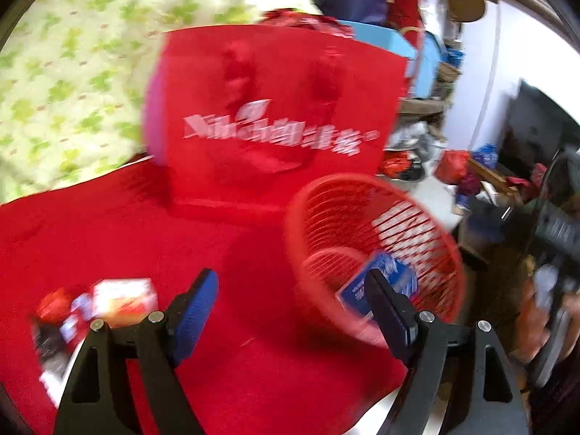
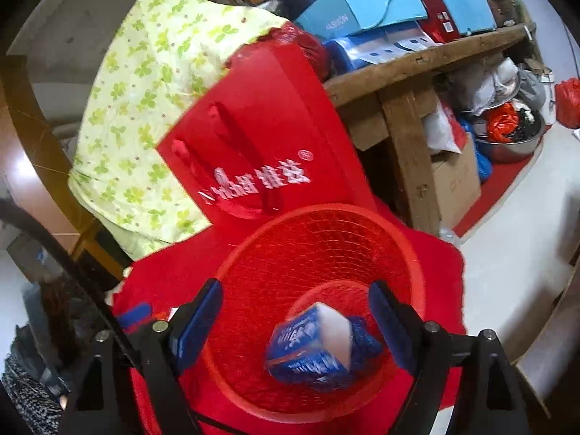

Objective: Collect trash
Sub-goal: 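Drop the blue bag into the red basket while the right gripper drops a box, then grasp the white medicine box with the right gripper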

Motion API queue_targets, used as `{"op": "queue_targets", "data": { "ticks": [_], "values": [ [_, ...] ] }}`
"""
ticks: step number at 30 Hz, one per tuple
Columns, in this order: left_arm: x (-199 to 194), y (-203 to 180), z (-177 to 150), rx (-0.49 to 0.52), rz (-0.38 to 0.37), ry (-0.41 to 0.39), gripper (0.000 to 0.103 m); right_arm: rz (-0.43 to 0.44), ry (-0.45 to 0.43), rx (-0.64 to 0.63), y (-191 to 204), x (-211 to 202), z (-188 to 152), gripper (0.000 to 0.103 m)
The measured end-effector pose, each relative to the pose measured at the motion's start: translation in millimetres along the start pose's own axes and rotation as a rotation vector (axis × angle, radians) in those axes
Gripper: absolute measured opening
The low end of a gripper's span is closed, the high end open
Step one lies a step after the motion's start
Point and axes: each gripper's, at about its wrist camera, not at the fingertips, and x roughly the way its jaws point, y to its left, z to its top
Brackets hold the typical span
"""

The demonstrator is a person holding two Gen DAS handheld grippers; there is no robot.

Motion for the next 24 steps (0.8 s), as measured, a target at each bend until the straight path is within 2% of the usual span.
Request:
{"op": "queue_targets", "data": {
  "ticks": [3, 6, 10, 12, 14, 17, 20, 24],
  "values": [
    [-26, 44, -35, -0.052, 0.117, 0.006, 0.083, 0.068, -0.016, -0.036, 25, -4, -5, 0.085],
    [-54, 98, -79, -0.149, 0.252, 0.033, 0.083, 0.142, -0.01, -0.088, 54, -1, -12, 0.085],
    [-88, 151, -125, -0.219, 0.444, 0.038, 0.083, 0.249, 0.056, -0.142, 102, 18, -30, 0.085],
    [-99, 168, -138, -0.248, 0.503, 0.039, 0.083, 0.286, 0.112, -0.141, 125, 39, -42, 0.085],
    [-109, 181, -146, -0.274, 0.548, 0.032, 0.083, 0.295, 0.166, -0.141, 144, 58, -57, 0.085],
    [-116, 188, -151, -0.285, 0.575, 0.017, 0.083, 0.314, 0.256, -0.143, 169, 84, -81, 0.085],
    [-116, 187, -152, -0.263, 0.608, 0.014, 0.083, 0.345, 0.345, -0.135, 192, 106, -106, 0.085],
    [-119, 191, -158, -0.232, 0.665, 0.024, 0.083, 0.329, 0.42, -0.129, 212, 129, -130, 0.085]
  ]
}}
